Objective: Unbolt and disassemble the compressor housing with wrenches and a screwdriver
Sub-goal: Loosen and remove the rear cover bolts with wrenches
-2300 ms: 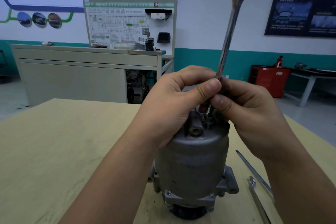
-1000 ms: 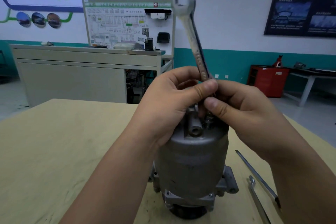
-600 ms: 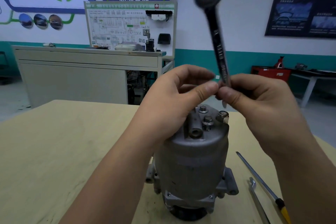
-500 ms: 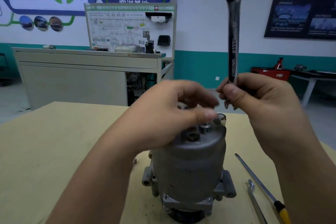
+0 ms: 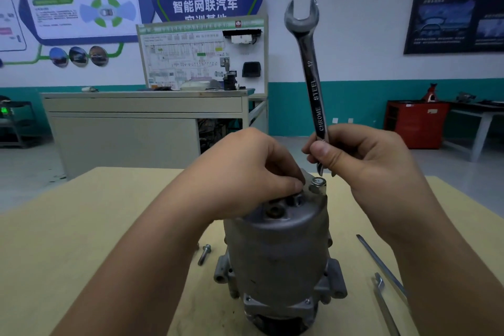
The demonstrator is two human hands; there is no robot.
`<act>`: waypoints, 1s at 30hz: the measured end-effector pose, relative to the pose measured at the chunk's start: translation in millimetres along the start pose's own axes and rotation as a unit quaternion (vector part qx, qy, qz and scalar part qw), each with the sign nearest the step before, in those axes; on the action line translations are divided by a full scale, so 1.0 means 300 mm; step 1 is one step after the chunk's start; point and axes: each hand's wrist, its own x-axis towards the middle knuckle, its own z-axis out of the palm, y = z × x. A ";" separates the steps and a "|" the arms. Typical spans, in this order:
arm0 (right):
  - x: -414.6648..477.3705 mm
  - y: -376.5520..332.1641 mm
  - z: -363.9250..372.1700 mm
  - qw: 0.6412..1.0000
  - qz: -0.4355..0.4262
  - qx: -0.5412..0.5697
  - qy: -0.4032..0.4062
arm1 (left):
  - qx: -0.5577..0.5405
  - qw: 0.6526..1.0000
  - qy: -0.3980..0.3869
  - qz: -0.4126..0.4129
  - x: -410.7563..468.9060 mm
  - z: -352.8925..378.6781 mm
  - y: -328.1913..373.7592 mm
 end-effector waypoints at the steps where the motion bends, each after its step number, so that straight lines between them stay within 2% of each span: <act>1: 0.000 0.001 0.000 1.000 -0.001 -0.003 -0.002 | 0.008 1.000 0.002 -0.002 0.002 0.003 0.003; 15: -0.010 -0.011 -0.012 1.000 -0.012 -0.026 -0.003 | 0.098 0.993 0.066 -0.017 -0.001 0.027 0.015; 17: -0.010 -0.012 -0.016 1.000 -0.015 -0.025 -0.003 | 0.088 0.995 0.051 -0.011 -0.006 0.015 0.012; 20: -0.011 -0.014 -0.017 0.999 -0.016 -0.024 -0.012 | 0.041 0.999 -0.015 0.011 -0.019 -0.009 0.024; 22: -0.012 -0.015 -0.018 1.000 -0.016 -0.019 -0.012 | 0.054 0.997 -0.046 0.019 -0.016 -0.014 0.029; 30: -0.014 -0.017 -0.024 1.000 -0.020 -0.020 -0.009 | 0.110 0.994 0.002 0.010 -0.001 0.006 0.027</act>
